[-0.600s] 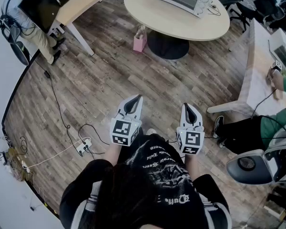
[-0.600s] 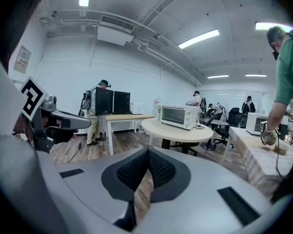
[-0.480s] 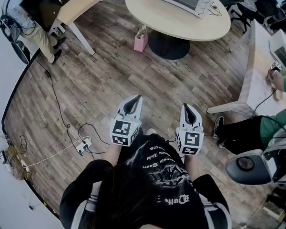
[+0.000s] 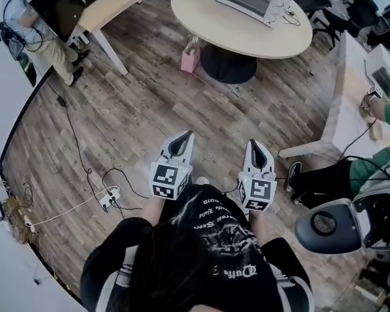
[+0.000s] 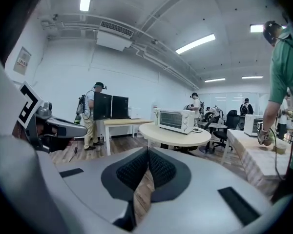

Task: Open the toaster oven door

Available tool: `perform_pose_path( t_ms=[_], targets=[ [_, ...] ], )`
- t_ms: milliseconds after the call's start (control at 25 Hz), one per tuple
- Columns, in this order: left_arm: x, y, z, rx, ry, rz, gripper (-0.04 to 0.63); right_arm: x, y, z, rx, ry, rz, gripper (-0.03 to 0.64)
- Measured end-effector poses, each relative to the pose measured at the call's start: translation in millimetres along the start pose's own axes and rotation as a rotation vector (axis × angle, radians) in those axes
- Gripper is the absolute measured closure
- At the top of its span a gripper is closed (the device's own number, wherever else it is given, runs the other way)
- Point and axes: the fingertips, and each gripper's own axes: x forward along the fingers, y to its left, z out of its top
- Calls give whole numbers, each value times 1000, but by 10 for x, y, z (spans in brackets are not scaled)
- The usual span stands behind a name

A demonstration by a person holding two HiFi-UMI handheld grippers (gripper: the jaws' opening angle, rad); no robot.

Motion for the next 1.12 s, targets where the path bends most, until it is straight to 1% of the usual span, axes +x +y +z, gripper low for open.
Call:
perform_pose_path(
  t_ms=[40, 200, 320, 480, 600, 800, 960, 1040, 1120],
  targets=[
    [6, -9, -5, -1, 1, 2, 577, -3, -12, 7, -2, -3, 3, 597],
    [22, -36, 22, 0, 0, 4, 575, -9, -27, 47, -9, -7, 29, 502],
    [55, -22, 24, 1, 6, 10, 575, 16, -68, 77, -26, -10, 27, 478],
    [185, 73, 42, -2, 13, 19, 576, 165, -145, 131, -15, -19, 28, 428],
    [335, 205, 44, -1, 29, 16, 576, 334, -180, 170, 0, -23, 21, 417],
    [628, 414, 21, 12, 66, -14, 575, 605, -247, 212, 13, -18, -17, 388],
    [990, 560, 185, 31, 71, -41, 575, 937, -404, 319, 22, -2, -41, 388],
    [1195, 718, 229, 41, 91, -36, 575, 1153, -448, 373, 20, 10, -46, 385],
    [1401, 903, 280, 35, 101, -33, 575, 1375, -479, 430, 17, 23, -50, 385]
  ],
)
